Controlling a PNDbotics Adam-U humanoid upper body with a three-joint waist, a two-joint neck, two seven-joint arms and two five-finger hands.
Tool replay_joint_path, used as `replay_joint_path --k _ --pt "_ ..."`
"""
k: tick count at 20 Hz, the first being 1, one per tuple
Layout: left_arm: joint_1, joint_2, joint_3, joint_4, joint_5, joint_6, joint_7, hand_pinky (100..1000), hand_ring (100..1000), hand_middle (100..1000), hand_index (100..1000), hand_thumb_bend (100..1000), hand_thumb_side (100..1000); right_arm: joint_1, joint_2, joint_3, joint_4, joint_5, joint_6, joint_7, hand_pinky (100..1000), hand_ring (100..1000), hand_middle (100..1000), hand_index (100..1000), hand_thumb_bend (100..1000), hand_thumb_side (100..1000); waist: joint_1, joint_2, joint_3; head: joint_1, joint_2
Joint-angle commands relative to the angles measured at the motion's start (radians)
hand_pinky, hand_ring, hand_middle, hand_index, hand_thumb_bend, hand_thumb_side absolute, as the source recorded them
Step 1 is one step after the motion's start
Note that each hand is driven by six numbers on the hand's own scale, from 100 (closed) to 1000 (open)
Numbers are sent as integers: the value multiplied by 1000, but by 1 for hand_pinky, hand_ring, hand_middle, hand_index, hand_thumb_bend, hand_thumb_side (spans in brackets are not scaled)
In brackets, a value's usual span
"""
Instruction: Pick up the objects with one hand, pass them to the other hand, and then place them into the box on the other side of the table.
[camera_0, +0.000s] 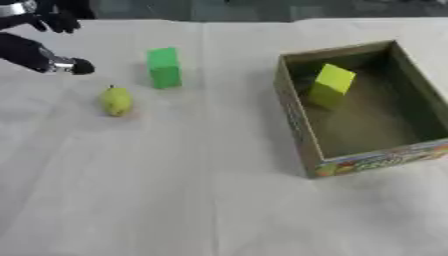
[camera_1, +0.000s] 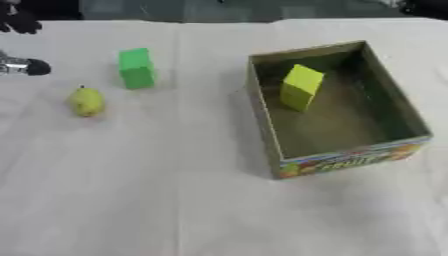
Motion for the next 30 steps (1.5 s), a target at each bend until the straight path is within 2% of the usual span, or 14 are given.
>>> replay_joint_path --k 1,3,4,5,13,20,30 --pt "-52 -3 -11 29 -20 -24 -40 862 821 737 835 646 557 -18 -19 -13 -9 -7 5 -4 879 710 745 857 446 418 15 -18 0 -8 3" --pt "-80 -21 -21 52 -28 -34 -57 864 823 740 838 646 559 -17 -18 -15 -9 -8 6 -7 879 709 744 856 445 418 15 -19 0 -14 1" --pt "-95 -33 -27 64 -31 -39 -66 866 825 742 841 671 603 -17 -18 -16 -9 -9 6 -8 879 708 744 856 437 428 16 -19 0 -18 0" --pt "-110 -46 -33 78 -33 -44 -76 867 826 745 843 638 566 -17 -17 -17 -9 -11 6 -10 879 708 744 856 445 417 16 -19 0 -22 -2" --pt "-198 -142 -45 176 -49 -60 -128 890 842 759 854 643 582 -23 -14 -21 -11 -17 9 -16 879 704 741 855 444 419 16 -13 -8 -45 -29" --pt "-236 -201 -43 248 -116 -64 -161 928 875 788 880 680 592 -30 -6 -18 -9 -16 14 -16 879 701 739 853 443 422 19 -6 -18 -50 -44" --pt "-265 -267 -4 356 -256 -83 -127 944 907 817 910 727 604 -41 4 -15 -10 -15 15 -10 879 699 738 846 443 427 17 10 -32 -43 -56"
